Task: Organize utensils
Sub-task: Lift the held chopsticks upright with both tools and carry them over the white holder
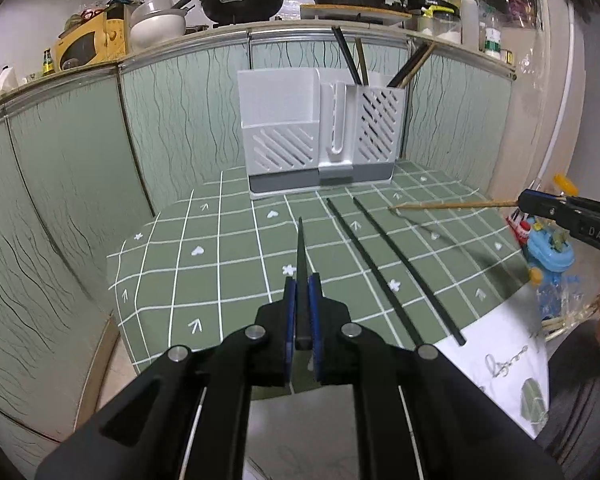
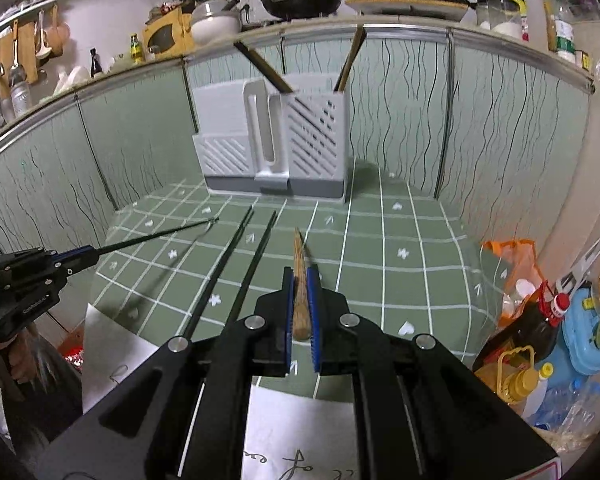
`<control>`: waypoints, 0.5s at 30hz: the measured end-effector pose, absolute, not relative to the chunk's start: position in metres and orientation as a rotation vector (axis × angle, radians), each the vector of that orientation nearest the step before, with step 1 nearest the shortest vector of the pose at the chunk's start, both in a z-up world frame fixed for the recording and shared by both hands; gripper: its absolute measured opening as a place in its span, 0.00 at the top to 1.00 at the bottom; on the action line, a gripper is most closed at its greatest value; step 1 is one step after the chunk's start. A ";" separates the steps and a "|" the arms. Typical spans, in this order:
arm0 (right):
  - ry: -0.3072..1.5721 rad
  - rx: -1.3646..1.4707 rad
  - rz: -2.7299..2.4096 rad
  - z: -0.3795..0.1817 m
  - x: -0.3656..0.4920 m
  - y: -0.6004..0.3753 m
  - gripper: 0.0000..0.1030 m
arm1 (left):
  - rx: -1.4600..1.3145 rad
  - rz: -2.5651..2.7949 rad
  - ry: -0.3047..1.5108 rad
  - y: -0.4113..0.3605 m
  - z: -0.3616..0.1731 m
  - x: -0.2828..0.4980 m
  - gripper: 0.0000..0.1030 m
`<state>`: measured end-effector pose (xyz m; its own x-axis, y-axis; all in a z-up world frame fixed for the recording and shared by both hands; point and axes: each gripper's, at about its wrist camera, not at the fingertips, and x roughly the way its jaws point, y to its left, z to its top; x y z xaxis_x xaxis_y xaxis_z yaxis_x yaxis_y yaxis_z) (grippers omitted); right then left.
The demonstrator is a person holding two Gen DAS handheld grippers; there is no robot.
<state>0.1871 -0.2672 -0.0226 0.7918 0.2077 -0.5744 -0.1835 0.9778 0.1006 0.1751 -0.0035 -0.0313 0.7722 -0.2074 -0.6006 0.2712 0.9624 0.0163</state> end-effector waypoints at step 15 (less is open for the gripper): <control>0.552 0.028 0.229 0.019 0.188 -0.265 0.94 | 0.087 -0.305 0.561 -0.005 0.018 0.172 0.94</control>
